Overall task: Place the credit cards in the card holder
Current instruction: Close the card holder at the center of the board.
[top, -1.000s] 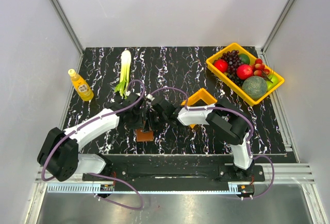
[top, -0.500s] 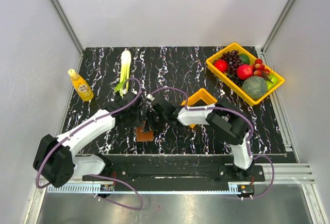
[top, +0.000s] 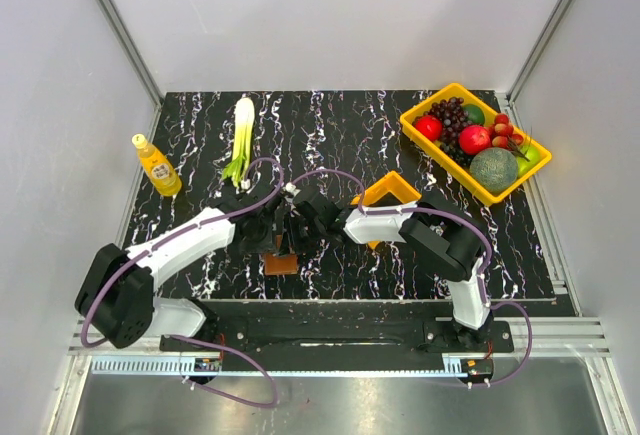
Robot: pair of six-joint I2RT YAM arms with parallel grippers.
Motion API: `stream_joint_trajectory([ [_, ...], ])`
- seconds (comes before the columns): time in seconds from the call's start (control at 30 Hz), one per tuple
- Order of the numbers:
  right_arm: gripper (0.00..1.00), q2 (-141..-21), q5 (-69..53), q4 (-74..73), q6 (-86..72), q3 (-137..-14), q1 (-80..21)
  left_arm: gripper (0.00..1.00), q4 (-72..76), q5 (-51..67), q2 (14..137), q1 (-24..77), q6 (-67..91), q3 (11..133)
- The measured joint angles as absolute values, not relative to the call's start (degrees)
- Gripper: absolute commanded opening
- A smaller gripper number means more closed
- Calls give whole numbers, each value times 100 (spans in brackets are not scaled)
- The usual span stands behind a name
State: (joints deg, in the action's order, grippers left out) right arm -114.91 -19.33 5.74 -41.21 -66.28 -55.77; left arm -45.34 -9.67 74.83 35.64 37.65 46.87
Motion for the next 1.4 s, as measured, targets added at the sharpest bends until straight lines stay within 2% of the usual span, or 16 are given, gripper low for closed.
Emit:
stream_joint_trajectory([
  [0.3, 9, -11493, -1938, 574, -4119, -6630, -5577, 32, -4510, -998, 7721, 3629, 3782, 4689],
  [0.53, 9, -11493, -1940, 574, -4119, -6630, -5577, 36, -4501, -1094, 7728, 3629, 3778, 4692],
  [0.73, 9, -11493, -1942, 574, -4117, -6630, -5577, 35, -4488, -1225, 7780, 3629, 3785, 4757],
  [0.9, 9, -11496, -1944, 576, -4117, -6630, -5577, 22, -4458, -1264, 7782, 3629, 3802, 4797],
  [1.07, 9, -11496, -1944, 576, -4115, -6630, -5577, 19, -4440, -1267, 7782, 3629, 3800, 4797],
  [1.33, 9, -11496, -1957, 576, -4112, -6630, -5577, 0, -4421, -1267, 7782, 3629, 3800, 4797],
  [1.4, 10, -11496, -1957, 576, -4112, -6630, -5577, 0, -4410, -1264, 7782, 3629, 3793, 4797],
])
